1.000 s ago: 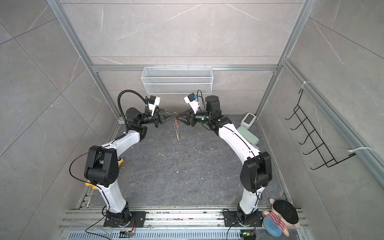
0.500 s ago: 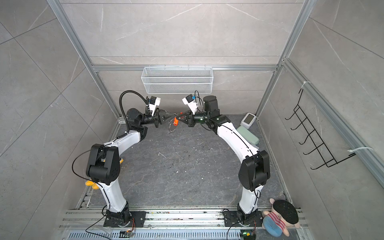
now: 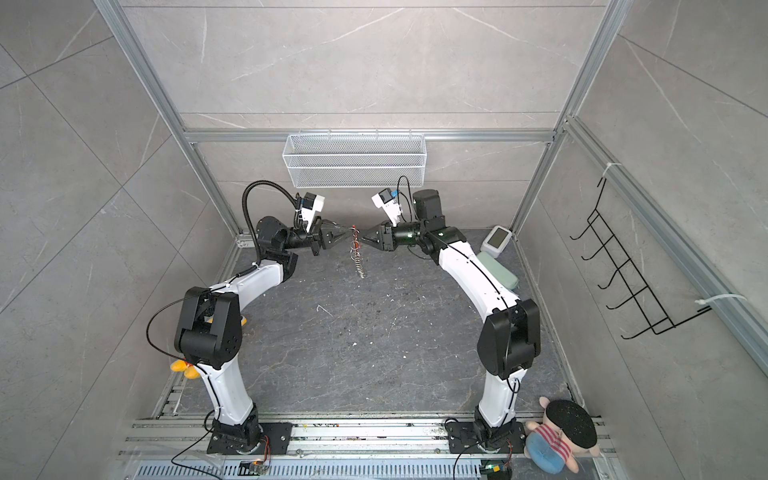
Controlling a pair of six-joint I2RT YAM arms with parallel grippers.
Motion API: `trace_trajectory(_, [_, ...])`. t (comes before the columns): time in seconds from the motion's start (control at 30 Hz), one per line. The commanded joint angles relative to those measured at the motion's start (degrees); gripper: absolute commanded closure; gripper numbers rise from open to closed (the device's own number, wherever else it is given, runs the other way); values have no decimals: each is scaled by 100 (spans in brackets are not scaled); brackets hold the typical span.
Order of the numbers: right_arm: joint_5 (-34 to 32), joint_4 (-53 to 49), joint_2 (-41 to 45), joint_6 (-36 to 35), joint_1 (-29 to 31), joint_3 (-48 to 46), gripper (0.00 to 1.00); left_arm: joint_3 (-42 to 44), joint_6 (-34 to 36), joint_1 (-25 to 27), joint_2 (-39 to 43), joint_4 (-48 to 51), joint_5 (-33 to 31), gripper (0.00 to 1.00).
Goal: Put the keys on the keyring
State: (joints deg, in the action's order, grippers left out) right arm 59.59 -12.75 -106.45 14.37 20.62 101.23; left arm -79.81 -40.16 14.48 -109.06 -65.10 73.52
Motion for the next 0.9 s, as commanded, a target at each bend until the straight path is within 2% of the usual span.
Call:
trace_trajectory(0.0, [258,149,-45,845,-178,106,65,-288,-70,-12,106,-459,-149,100])
trace_trajectory(0.07, [56,120,145,555,-187,-10,61,-318,-120,-13,71,-513,-157,100])
trace_trajectory(0.27, [106,851,166,682,-179,-129,55,-425,-579,-3,-107,-958,-167,100])
trace_trajectory(0.6, [-268,551,218,391,99,-52,59,-358,-494,11,-104,-899,-201,100])
trace_trajectory(0.87, [-260,491,184,409,118,72,62,-372,-493,11,-116,-865,-194,100])
